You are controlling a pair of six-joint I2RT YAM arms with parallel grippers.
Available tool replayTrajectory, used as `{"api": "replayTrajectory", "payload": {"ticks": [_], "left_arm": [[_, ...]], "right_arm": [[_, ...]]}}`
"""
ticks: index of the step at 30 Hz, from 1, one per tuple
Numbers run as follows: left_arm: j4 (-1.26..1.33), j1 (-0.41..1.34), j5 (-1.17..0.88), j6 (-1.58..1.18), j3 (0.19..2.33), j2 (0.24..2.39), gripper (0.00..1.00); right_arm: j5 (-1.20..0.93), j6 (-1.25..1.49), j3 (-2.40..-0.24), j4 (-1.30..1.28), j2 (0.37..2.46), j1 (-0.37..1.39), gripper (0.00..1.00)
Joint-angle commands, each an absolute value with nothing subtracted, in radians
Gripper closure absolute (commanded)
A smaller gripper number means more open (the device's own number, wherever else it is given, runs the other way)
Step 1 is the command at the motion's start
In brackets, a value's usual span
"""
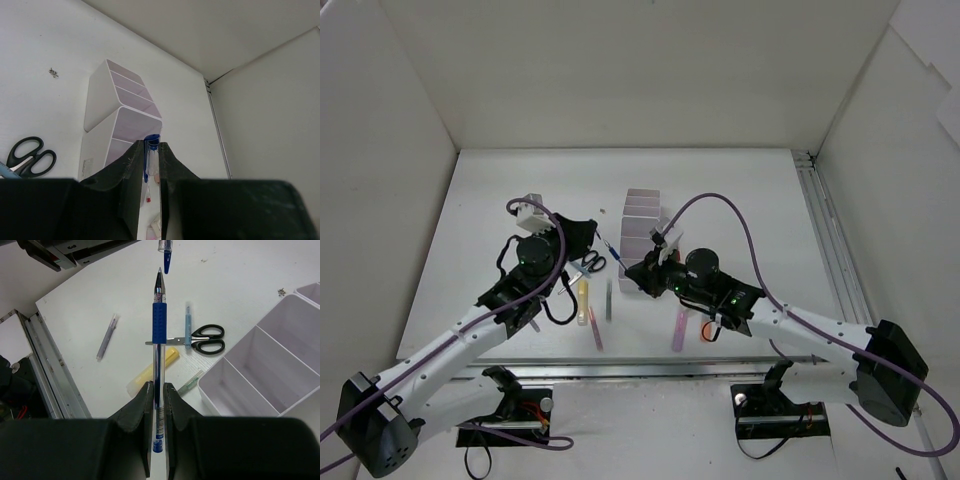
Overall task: Sort the stationery into containers
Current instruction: Close the pen cap on the pen.
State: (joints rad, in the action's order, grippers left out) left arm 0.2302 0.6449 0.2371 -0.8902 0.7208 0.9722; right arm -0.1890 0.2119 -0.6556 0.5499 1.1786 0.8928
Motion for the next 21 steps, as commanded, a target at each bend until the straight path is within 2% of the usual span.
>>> {"api": "replayTrajectory", "payload": {"ticks": [1,21], "left_arm": [[0.307,0.660,0.275,-0.890,0.747,0.962,1.00],[0.357,0.698,0.304,-0.876,0.709,0.959,1.00]], "right_arm": [[-0.172,0.219,-0.718,0.637,1.177,0.902,1.00],[-0.147,0.236,-0.736,0.630,1.206,0.903,1.00]]}}
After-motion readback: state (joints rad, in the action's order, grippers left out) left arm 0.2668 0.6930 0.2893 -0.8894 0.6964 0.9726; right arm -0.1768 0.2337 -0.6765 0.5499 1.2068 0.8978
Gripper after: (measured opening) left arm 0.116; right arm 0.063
